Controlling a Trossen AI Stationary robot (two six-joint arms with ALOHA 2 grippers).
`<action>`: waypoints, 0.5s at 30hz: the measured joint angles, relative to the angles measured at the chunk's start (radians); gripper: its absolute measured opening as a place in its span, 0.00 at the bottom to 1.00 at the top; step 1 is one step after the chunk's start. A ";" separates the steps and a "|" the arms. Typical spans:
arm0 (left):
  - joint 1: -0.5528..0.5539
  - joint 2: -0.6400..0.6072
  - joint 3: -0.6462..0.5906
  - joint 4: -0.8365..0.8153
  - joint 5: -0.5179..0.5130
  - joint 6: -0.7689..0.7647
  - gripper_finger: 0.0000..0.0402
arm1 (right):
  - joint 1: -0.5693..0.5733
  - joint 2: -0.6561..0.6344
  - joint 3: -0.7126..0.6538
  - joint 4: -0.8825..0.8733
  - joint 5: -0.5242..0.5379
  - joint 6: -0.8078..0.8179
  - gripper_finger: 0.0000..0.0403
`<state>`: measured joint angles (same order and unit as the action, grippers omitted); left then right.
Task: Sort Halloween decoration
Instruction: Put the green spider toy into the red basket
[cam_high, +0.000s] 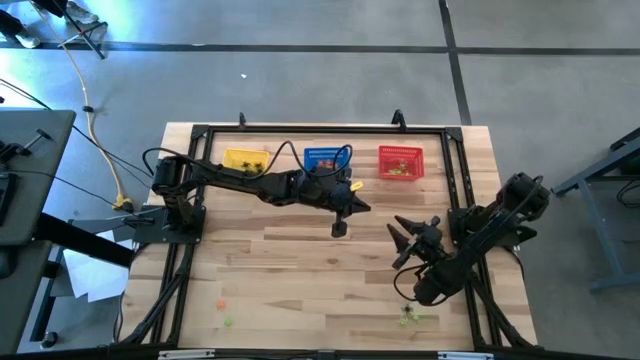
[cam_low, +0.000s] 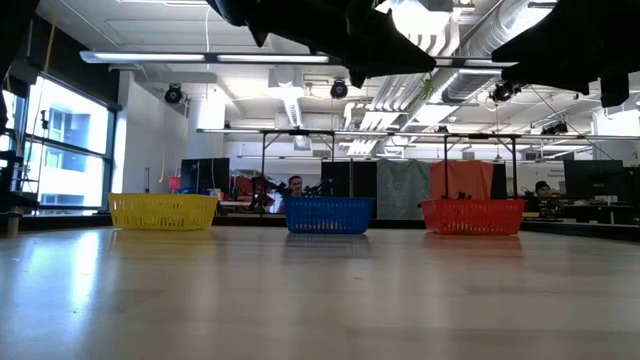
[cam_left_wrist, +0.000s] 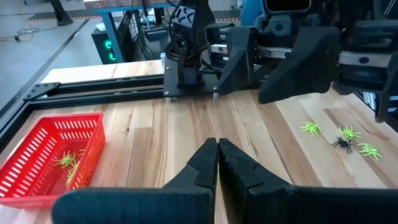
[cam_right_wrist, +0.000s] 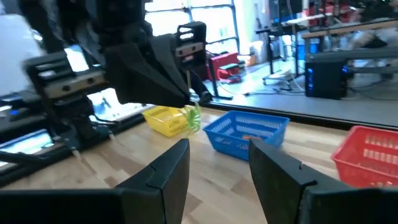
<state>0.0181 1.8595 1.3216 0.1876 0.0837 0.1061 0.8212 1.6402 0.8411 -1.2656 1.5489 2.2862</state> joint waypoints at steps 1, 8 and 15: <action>0.000 0.000 0.000 0.001 0.000 0.000 0.00 | 0.006 0.000 -0.006 0.006 0.011 0.002 0.40; 0.000 0.000 0.000 0.008 0.000 0.000 0.00 | 0.039 0.000 -0.007 0.010 0.022 -0.014 0.40; -0.001 0.000 0.000 0.029 0.000 -0.001 0.00 | 0.030 0.000 -0.007 0.168 0.021 -0.108 0.40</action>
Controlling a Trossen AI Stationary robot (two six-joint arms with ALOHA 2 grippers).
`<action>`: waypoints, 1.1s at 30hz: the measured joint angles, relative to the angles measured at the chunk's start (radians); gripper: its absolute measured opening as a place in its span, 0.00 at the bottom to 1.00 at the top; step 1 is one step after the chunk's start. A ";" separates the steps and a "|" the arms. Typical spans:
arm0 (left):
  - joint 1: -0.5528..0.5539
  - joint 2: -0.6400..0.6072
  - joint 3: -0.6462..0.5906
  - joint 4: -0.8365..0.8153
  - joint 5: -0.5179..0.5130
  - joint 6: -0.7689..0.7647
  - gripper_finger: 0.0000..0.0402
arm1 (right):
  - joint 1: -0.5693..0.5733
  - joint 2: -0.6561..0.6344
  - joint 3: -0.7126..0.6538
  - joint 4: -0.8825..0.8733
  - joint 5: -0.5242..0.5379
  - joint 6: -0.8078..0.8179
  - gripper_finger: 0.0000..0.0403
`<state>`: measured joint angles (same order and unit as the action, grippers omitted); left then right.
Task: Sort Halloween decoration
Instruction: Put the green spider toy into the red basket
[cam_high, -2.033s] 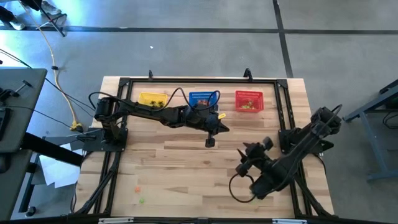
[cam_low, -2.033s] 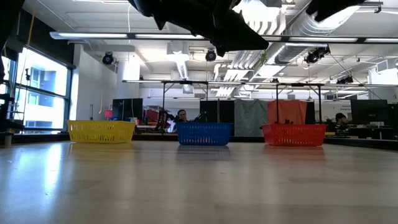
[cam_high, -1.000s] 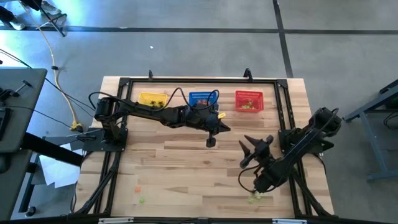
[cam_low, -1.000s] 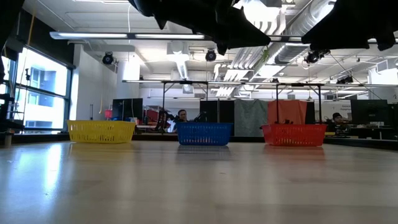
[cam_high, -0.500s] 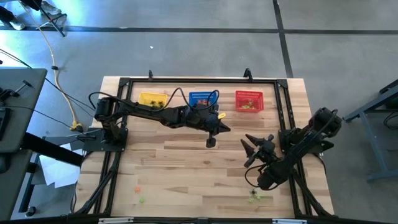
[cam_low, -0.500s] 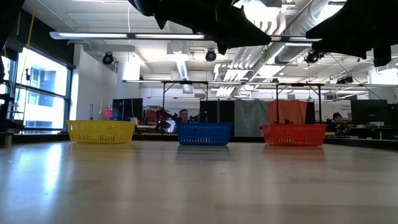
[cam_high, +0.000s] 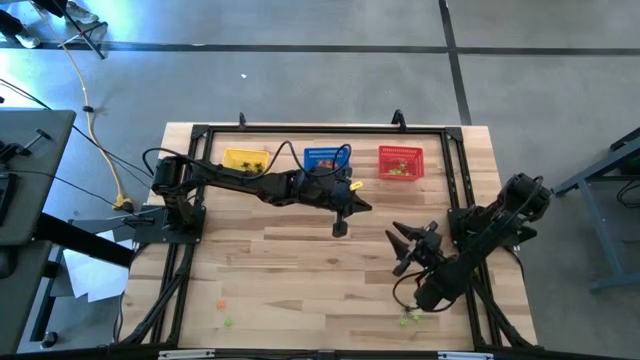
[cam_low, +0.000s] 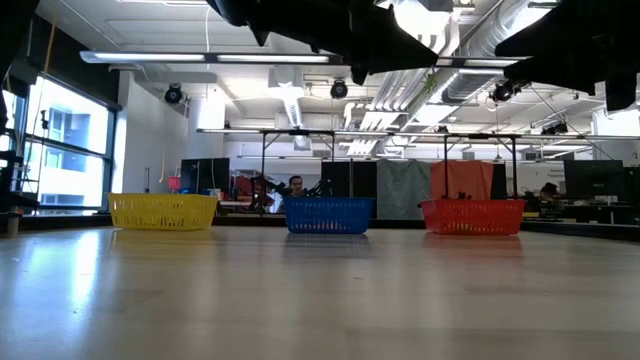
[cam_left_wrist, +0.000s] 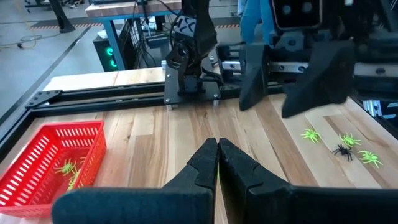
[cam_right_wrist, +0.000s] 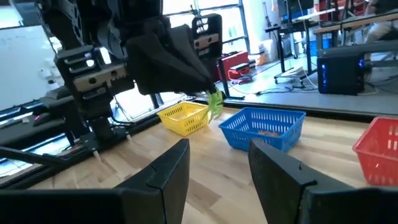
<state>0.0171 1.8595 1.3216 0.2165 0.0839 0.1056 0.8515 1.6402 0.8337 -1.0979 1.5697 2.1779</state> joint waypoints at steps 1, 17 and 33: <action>-0.001 0.000 0.000 0.000 0.000 0.000 0.00 | -0.004 0.000 0.000 0.060 -0.008 -0.060 0.40; -0.026 0.000 0.000 -0.011 0.000 0.003 0.00 | -0.199 -0.005 0.001 0.547 -0.439 -1.058 0.40; -0.028 0.000 0.000 -0.014 0.000 0.000 0.00 | -0.212 -0.386 0.000 0.381 -0.480 -1.463 0.40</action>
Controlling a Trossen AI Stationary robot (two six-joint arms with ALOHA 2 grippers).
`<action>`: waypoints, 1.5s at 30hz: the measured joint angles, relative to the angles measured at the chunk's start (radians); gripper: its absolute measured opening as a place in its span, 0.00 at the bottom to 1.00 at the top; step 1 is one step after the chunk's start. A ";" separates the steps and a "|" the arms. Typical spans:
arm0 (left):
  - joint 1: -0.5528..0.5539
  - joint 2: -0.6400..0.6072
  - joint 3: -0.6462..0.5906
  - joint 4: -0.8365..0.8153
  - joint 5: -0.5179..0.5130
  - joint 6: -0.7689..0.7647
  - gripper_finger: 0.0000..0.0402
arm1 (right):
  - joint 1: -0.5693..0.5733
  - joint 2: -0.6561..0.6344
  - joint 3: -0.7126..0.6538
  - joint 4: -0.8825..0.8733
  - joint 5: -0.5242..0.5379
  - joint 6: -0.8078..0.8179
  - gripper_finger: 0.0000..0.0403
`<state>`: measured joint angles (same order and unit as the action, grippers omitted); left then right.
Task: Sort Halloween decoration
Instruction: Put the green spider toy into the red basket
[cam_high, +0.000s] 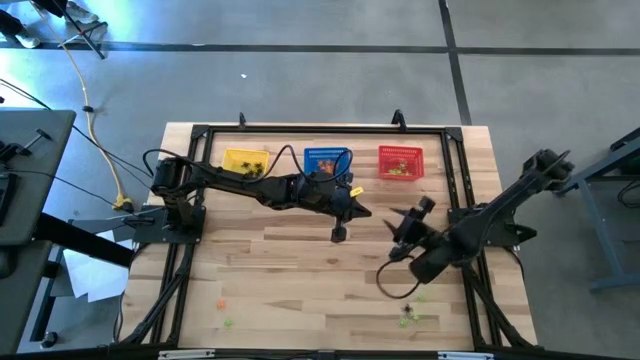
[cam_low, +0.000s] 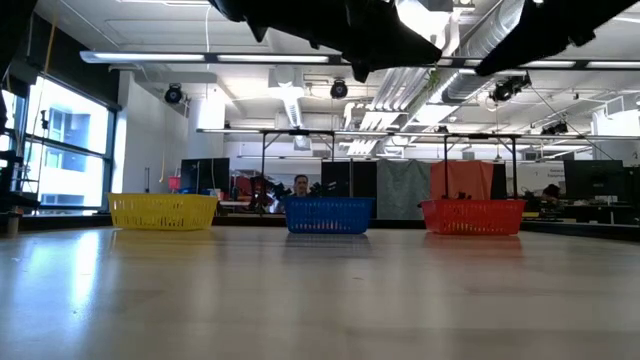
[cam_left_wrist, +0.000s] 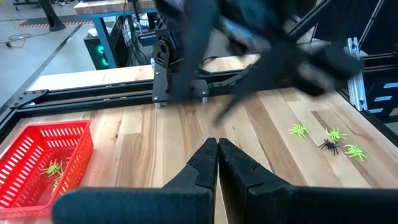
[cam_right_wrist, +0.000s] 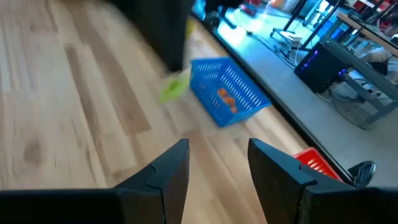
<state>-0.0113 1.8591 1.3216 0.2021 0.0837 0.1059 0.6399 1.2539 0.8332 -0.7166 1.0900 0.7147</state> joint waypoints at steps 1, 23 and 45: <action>-0.001 0.000 0.000 -0.002 0.000 0.000 0.00 | 0.000 -0.038 -0.012 0.002 0.008 -0.002 0.40; -0.002 -0.001 0.000 0.014 -0.015 0.001 0.00 | -0.235 -0.568 -0.603 1.042 -0.427 -0.497 0.40; 0.005 -0.002 0.009 0.054 -0.018 0.003 0.00 | -0.348 -0.336 -0.611 1.345 -0.682 -0.455 0.40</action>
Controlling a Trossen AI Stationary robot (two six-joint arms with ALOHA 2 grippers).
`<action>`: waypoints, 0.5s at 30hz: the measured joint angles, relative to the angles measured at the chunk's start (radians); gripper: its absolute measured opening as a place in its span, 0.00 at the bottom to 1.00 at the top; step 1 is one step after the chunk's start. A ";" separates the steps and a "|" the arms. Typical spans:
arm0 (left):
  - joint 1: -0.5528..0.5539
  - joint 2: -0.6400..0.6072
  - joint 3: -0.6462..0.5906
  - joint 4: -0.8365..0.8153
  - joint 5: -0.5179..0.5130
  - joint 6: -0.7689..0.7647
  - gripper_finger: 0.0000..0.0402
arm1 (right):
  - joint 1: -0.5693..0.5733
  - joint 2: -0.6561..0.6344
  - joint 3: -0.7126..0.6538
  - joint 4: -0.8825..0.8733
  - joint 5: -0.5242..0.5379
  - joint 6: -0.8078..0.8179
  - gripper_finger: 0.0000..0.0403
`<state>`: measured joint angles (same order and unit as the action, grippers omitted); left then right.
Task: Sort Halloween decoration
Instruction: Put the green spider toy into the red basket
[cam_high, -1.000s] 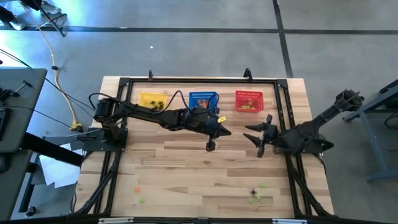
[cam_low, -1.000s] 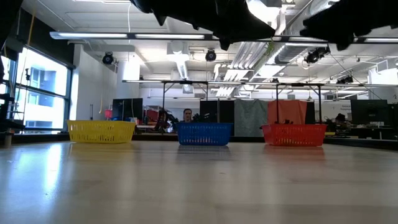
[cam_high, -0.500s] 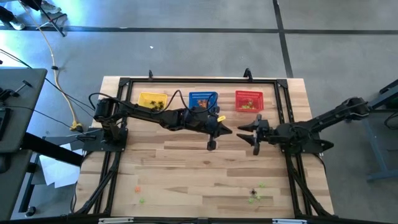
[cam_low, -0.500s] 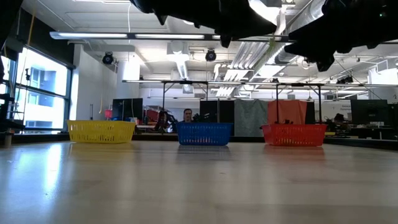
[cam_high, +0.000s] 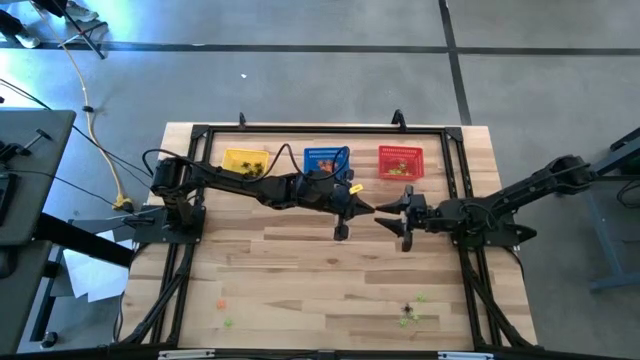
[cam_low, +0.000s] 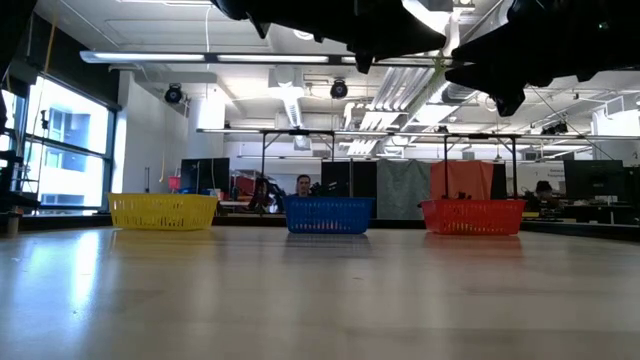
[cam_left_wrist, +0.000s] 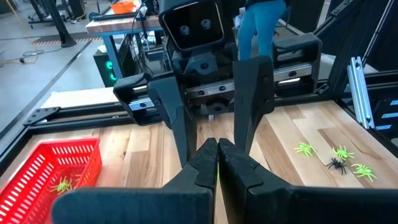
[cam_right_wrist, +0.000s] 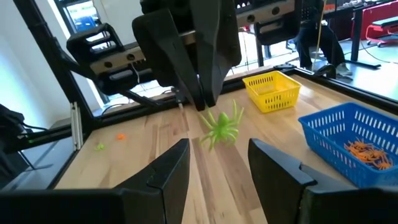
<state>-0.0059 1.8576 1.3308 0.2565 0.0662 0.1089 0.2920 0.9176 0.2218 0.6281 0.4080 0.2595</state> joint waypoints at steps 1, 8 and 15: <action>0.000 0.000 0.000 0.001 0.000 0.000 0.00 | 0.000 0.000 0.000 0.000 0.000 0.003 0.40; 0.005 0.000 0.000 0.010 -0.001 0.000 0.00 | 0.000 0.000 0.000 0.028 -0.005 0.003 0.40; 0.006 0.000 0.000 0.034 -0.001 0.000 0.00 | 0.000 0.000 0.000 0.028 0.006 0.002 0.40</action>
<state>-0.0004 1.8578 1.3312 0.2906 0.0650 0.1089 0.2920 0.9178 0.2218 0.6563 0.4137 0.2615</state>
